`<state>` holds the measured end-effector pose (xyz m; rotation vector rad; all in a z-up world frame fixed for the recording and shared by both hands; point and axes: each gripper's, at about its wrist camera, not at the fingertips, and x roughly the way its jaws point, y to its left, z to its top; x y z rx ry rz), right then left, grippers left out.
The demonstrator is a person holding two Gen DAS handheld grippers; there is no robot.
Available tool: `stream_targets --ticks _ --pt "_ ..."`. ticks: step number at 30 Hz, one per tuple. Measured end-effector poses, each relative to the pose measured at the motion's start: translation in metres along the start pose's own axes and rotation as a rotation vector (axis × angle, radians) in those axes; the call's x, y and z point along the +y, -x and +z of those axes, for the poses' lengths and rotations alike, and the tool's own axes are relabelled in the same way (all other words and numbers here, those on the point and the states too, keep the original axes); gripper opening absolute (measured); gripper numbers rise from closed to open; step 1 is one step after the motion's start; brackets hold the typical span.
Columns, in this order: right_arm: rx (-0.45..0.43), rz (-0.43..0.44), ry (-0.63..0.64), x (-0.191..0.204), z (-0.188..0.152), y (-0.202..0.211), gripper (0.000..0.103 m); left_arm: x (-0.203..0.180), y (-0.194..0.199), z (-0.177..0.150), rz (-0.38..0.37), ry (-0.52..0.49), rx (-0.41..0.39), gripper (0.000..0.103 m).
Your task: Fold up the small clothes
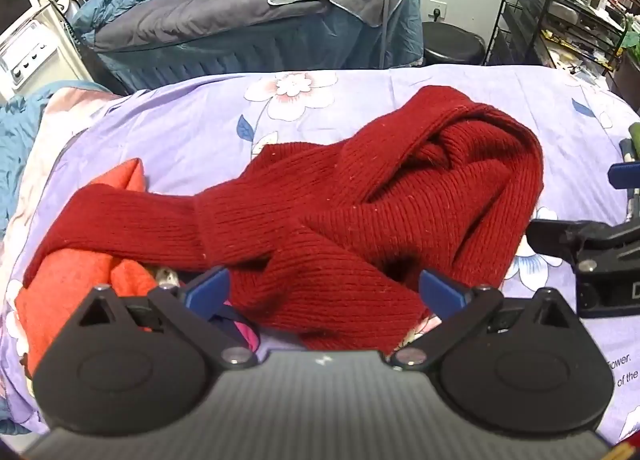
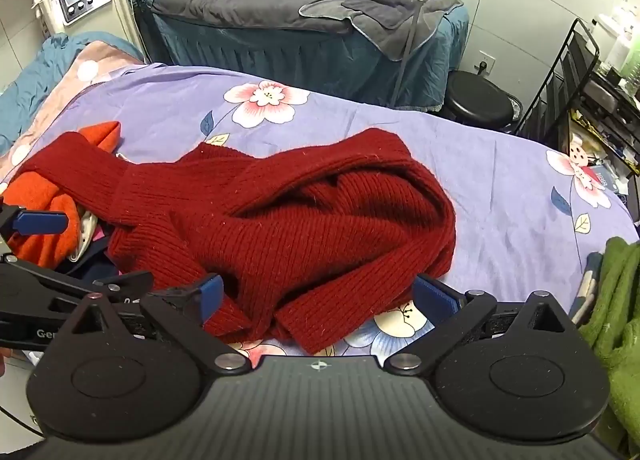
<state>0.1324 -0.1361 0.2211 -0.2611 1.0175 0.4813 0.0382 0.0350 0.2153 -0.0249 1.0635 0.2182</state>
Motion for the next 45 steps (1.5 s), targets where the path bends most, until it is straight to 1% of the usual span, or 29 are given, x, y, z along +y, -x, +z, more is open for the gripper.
stream_targets --ticks 4,10,13,17,22,29,34,36,45 --pt "0.001 0.004 0.013 0.005 0.006 0.0 0.103 0.001 0.002 0.001 -0.004 -0.003 -0.004 0.103" --pt "0.001 0.016 0.015 0.005 0.0 0.003 0.103 0.002 0.002 0.003 0.002 -0.007 0.007 0.103" --pt "-0.002 0.022 0.016 0.006 0.004 0.003 0.103 0.002 0.002 0.003 0.005 -0.011 0.008 0.103" --pt "-0.004 0.022 0.015 0.006 0.004 0.004 0.103 0.004 0.001 0.004 0.009 -0.016 0.012 0.103" --pt "0.014 0.015 0.019 0.006 0.005 0.001 0.103 0.005 0.0 0.006 0.021 -0.021 0.017 0.103" --pt "0.002 0.015 0.014 0.003 0.004 0.002 0.103 0.009 0.001 0.007 0.036 -0.018 0.015 0.103" --pt "0.016 0.017 0.015 0.003 0.004 0.002 0.103 0.009 0.001 0.006 0.041 -0.021 0.02 0.103" --pt "0.002 0.019 0.009 0.003 0.003 0.002 0.103 0.009 0.001 0.006 0.044 -0.019 0.028 0.103" --pt "0.0 0.021 0.01 0.004 0.003 0.004 0.103 0.013 0.004 0.009 0.04 -0.017 0.023 0.103"
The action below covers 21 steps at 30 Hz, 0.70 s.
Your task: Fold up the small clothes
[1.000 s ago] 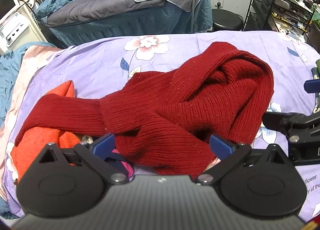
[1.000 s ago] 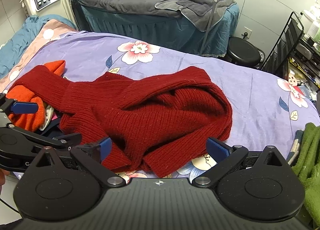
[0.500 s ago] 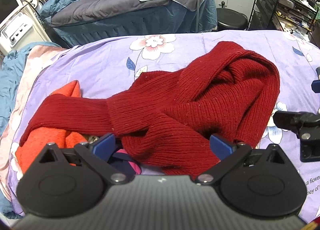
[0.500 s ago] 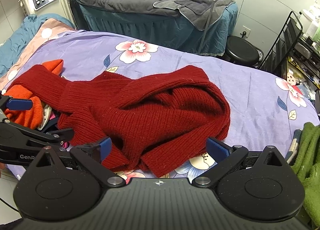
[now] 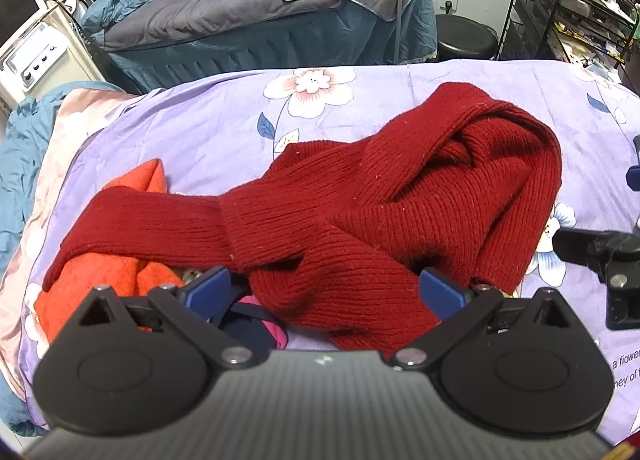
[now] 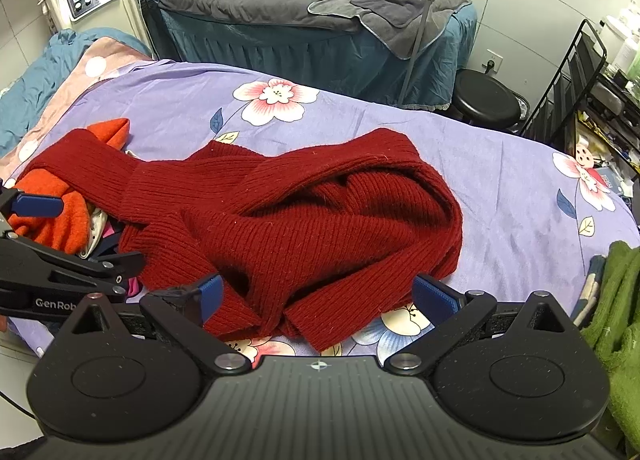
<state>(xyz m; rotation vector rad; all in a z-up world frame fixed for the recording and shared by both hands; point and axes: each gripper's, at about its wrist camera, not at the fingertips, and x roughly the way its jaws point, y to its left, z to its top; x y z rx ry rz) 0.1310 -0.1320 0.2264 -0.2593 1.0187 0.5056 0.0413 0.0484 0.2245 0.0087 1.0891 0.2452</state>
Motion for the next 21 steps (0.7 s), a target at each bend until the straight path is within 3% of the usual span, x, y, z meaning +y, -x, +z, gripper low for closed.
stream_targets --ticks 15,21 --pt "-0.004 0.021 -0.002 0.001 0.005 0.002 0.103 -0.001 0.005 0.008 -0.003 -0.013 -0.004 0.103" --pt "-0.076 0.069 -0.068 -0.007 0.0 0.005 0.103 0.003 -0.017 -0.005 0.016 -0.031 0.023 0.103"
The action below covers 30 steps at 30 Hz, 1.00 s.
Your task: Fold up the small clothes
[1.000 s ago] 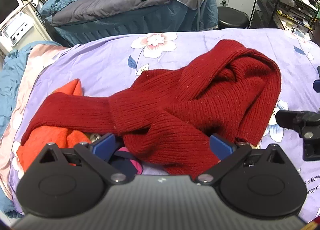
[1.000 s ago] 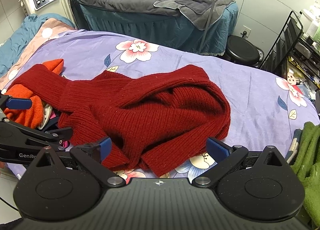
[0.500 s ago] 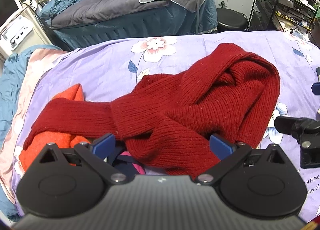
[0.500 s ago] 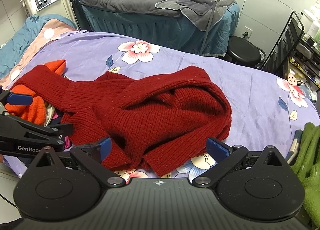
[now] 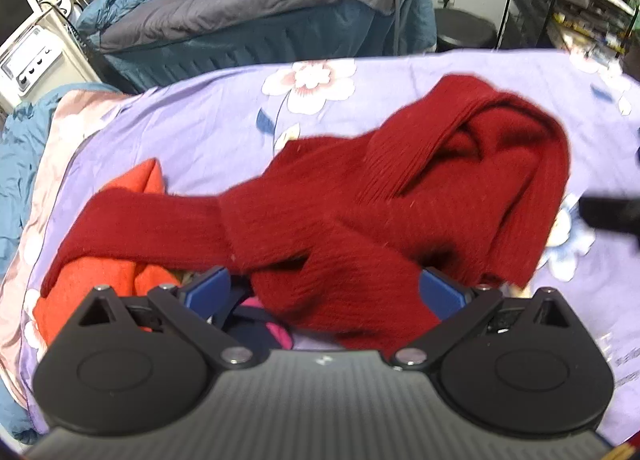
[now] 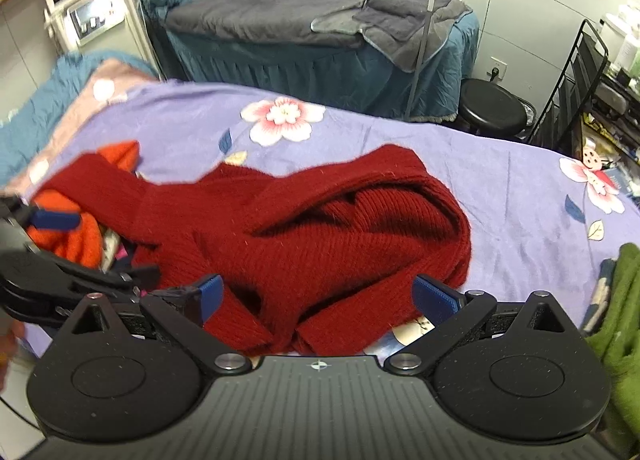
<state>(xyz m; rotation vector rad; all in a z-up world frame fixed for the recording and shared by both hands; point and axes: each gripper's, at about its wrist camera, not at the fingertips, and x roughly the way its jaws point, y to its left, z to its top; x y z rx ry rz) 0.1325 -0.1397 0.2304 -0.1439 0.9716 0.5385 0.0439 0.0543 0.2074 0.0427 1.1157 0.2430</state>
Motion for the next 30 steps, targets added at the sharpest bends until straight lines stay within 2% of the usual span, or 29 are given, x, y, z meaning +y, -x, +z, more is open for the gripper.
stream_targets --ticks 5,6,8,12,14,16,18,20,22,27,28,29,30 --pt "-0.012 0.096 -0.044 -0.005 -0.009 -0.008 0.103 0.011 -0.017 -0.028 0.149 -0.002 0.005 0.103" --pt "-0.004 0.126 -0.055 -0.004 -0.011 -0.011 0.103 0.015 -0.019 -0.034 0.154 0.006 -0.001 0.103" --pt "0.005 0.176 -0.059 0.001 -0.014 -0.018 0.103 0.027 -0.022 -0.045 0.096 0.057 -0.011 0.103" --pt "-0.004 0.217 0.033 0.022 -0.02 -0.033 0.103 0.057 -0.028 -0.063 -0.097 0.246 -0.014 0.103" --pt "0.022 0.255 0.077 0.034 -0.018 -0.043 0.103 0.068 -0.028 -0.072 -0.139 0.313 -0.048 0.103" --pt "0.1 0.303 0.09 0.045 -0.016 -0.056 0.103 0.076 -0.029 -0.081 -0.145 0.364 -0.054 0.103" --pt "0.154 0.343 0.109 0.054 -0.015 -0.072 0.103 0.083 -0.034 -0.087 -0.13 0.395 -0.028 0.103" --pt "0.182 0.369 0.151 0.066 -0.012 -0.089 0.103 0.088 -0.036 -0.094 -0.114 0.398 -0.002 0.103" --pt "0.167 0.365 0.21 0.078 -0.01 -0.107 0.103 0.092 -0.033 -0.1 -0.087 0.395 0.004 0.103" --pt "0.216 0.351 0.284 0.097 -0.014 -0.153 0.103 0.1 -0.031 -0.108 -0.113 0.431 0.022 0.103" --pt "0.231 0.346 0.288 0.098 -0.015 -0.158 0.073 0.1 -0.031 -0.108 -0.122 0.445 0.022 0.103" --pt "0.252 0.342 0.288 0.098 -0.017 -0.162 0.051 0.101 -0.031 -0.109 -0.131 0.458 0.015 0.103" --pt "0.271 0.353 0.275 0.097 -0.017 -0.163 0.021 0.102 -0.03 -0.109 -0.141 0.471 0.002 0.102"
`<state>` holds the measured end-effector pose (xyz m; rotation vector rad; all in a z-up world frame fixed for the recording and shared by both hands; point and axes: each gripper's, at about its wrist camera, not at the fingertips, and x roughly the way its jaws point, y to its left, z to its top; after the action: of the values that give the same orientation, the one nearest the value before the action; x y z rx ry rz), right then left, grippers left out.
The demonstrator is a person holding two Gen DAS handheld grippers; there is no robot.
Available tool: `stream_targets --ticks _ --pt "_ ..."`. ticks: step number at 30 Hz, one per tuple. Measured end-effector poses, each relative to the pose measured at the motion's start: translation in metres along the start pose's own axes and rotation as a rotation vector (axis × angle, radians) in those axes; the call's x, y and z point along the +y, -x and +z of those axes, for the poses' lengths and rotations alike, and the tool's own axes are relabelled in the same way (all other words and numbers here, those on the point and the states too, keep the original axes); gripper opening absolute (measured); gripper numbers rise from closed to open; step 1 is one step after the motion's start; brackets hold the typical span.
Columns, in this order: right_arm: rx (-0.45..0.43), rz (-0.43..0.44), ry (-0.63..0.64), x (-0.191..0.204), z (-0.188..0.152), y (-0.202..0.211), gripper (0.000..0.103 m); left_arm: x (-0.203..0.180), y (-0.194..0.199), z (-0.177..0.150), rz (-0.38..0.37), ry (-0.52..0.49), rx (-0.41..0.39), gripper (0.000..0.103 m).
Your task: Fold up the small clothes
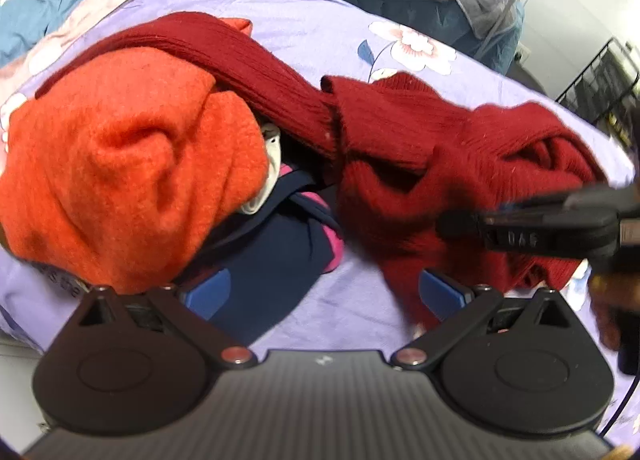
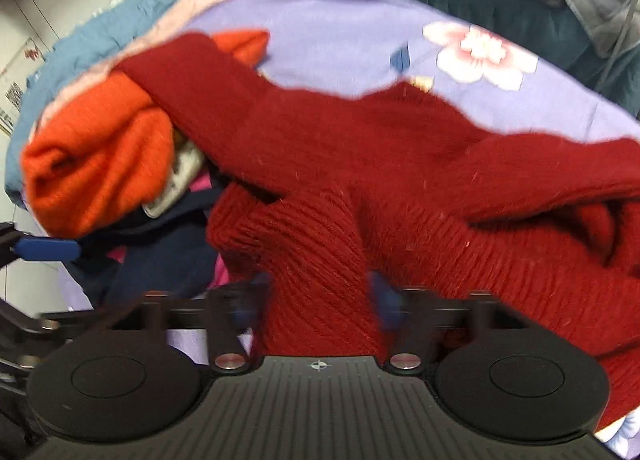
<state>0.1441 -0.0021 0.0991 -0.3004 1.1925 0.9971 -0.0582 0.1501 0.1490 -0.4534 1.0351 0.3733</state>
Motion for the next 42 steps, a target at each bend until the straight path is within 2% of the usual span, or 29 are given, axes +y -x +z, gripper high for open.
stream_targets --ticks 2,4,7,11,12,14,15,17,18,19,20,21,22,24,25,27,29,31,33,36,38,41,42 --pt "-0.017 0.062 -0.02 0.0 -0.008 0.011 0.019 0.0 0.001 0.002 -0.029 0.018 -0.022 0.098" --pt "-0.025 0.096 0.004 0.005 -0.023 0.029 0.016 -0.004 0.0 0.006 -0.065 0.024 -0.027 0.088" --pt "-0.018 0.132 0.029 0.009 -0.055 0.058 0.013 -0.015 -0.006 0.013 -0.104 -0.019 -0.019 0.081" --pt "-0.002 0.208 0.003 0.004 -0.099 0.087 0.011 -0.034 -0.019 0.023 -0.151 -0.065 0.023 0.08" --pt "0.013 0.222 0.005 0.004 -0.109 0.092 0.0 -0.038 -0.023 0.024 -0.166 -0.065 0.033 0.081" --pt "0.058 0.248 0.014 0.004 -0.128 0.097 0.001 -0.048 -0.028 0.025 -0.182 -0.076 0.034 0.082" --pt "0.062 0.236 -0.004 0.002 -0.139 0.099 0.001 -0.053 -0.032 0.025 -0.177 -0.09 0.031 0.083" --pt "0.049 0.205 -0.121 -0.012 -0.153 0.103 0.002 -0.064 -0.041 0.022 -0.139 -0.125 0.039 0.089" --pt "0.021 0.183 -0.192 -0.022 -0.154 0.105 0.014 -0.069 -0.047 0.022 -0.131 -0.146 0.058 0.09" --pt "-0.011 0.149 -0.239 -0.028 -0.152 0.106 0.033 -0.073 -0.055 0.02 -0.12 -0.169 0.093 0.09" --pt "-0.043 0.11 -0.265 -0.034 -0.148 0.108 0.04 -0.077 -0.06 0.02 -0.115 -0.18 0.123 0.09" --pt "-0.08 0.058 -0.277 -0.039 -0.142 0.112 0.055 -0.079 -0.064 0.018 -0.122 -0.177 0.148 0.09" --pt "-0.11 0.01 -0.29 -0.042 -0.136 0.114 0.077 -0.08 -0.066 0.017 -0.142 -0.157 0.169 0.09" --pt "-0.183 -0.048 -0.329 -0.051 -0.123 0.124 0.097 -0.079 -0.07 0.017 -0.164 -0.089 0.196 0.09" --pt "-0.216 -0.065 -0.354 -0.057 -0.116 0.126 0.102 -0.078 -0.071 0.018 -0.168 -0.054 0.213 0.09" --pt "-0.248 -0.119 -0.412 -0.067 -0.099 0.124 0.102 -0.075 -0.069 0.02 -0.186 -0.009 0.232 0.09" --pt "-0.242 -0.173 -0.456 -0.079 -0.088 0.117 0.103 -0.072 -0.062 0.017 -0.197 -0.02 0.217 0.093" --pt "-0.239 -0.233 -0.491 -0.087 -0.086 0.111 0.103 -0.07 -0.054 0.01 -0.192 -0.052 0.19 0.102" --pt "-0.22 -0.293 -0.527 -0.1 -0.09 0.106 0.103 -0.065 -0.05 0.001 -0.168 -0.065 0.164 0.102" --pt "-0.201 -0.366 -0.643 -0.121 -0.1 0.094 0.103 -0.061 -0.055 -0.008 -0.199 -0.032 0.161 0.102" --pt "-0.182 -0.342 -0.74 -0.141 -0.11 0.083 0.103 -0.061 -0.067 -0.012 -0.241 0.027 0.182 0.102" --pt "-0.14 -0.241 -0.828 -0.155 -0.119 0.061 0.103 -0.08 -0.098 -0.011 -0.235 0.03 0.251 0.102" --pt "-0.147 -0.211 -0.838 -0.156 -0.12 0.057 0.09 -0.087 -0.104 -0.008 -0.238 0.024 0.256 0.102"
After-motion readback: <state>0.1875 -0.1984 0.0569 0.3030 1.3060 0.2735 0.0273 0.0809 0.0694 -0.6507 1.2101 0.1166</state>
